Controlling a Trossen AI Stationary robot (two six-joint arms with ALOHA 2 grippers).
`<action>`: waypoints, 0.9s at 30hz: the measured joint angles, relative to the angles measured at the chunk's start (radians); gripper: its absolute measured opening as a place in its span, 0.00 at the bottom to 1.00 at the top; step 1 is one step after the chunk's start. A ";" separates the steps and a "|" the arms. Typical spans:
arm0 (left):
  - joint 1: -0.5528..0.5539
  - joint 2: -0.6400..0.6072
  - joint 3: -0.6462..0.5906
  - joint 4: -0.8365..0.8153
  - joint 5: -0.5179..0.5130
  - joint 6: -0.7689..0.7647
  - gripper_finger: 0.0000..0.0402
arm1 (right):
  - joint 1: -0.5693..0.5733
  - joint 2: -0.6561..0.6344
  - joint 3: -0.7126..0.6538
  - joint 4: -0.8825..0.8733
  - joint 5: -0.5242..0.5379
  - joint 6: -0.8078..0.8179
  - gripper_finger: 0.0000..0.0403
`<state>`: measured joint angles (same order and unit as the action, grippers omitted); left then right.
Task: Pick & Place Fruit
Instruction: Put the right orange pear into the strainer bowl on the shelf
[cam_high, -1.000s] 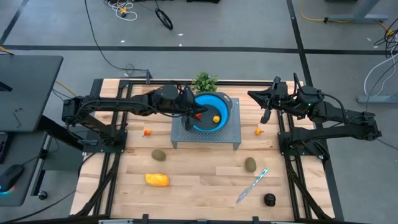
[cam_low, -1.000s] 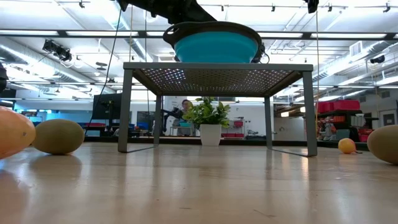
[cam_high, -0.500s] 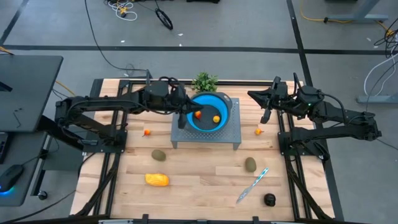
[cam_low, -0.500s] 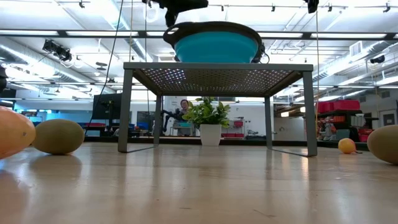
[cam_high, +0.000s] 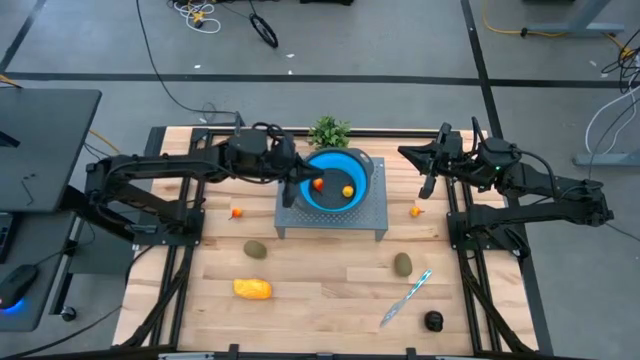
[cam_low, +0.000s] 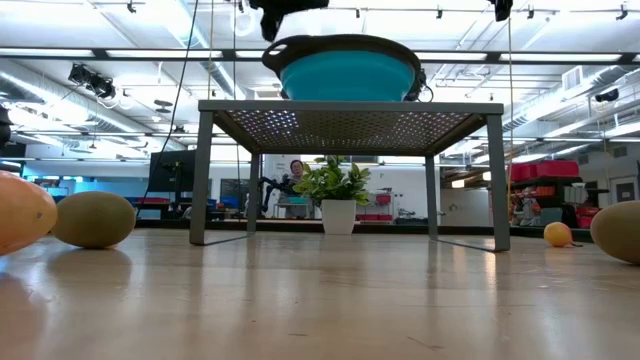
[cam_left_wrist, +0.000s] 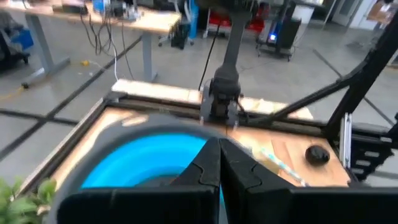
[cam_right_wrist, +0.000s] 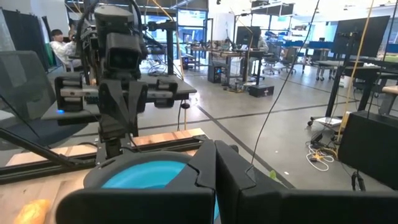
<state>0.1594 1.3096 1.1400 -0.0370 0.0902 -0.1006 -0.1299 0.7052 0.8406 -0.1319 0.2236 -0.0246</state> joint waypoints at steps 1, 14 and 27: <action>-0.002 -0.011 0.001 -0.008 0.000 0.003 0.00 | 0.000 0.000 0.000 0.000 0.000 0.000 0.00; -0.002 -0.180 -0.001 -0.120 -0.104 0.013 0.00 | 0.000 0.000 0.000 -0.001 -0.029 0.009 0.00; -0.004 -0.216 -0.076 -0.110 -0.138 -0.007 0.00 | 0.000 0.000 0.000 -0.001 -0.041 0.013 0.00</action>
<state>0.1554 1.0937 1.0637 -0.1469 -0.0479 -0.1071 -0.1295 0.7052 0.8406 -0.1329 0.1822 -0.0116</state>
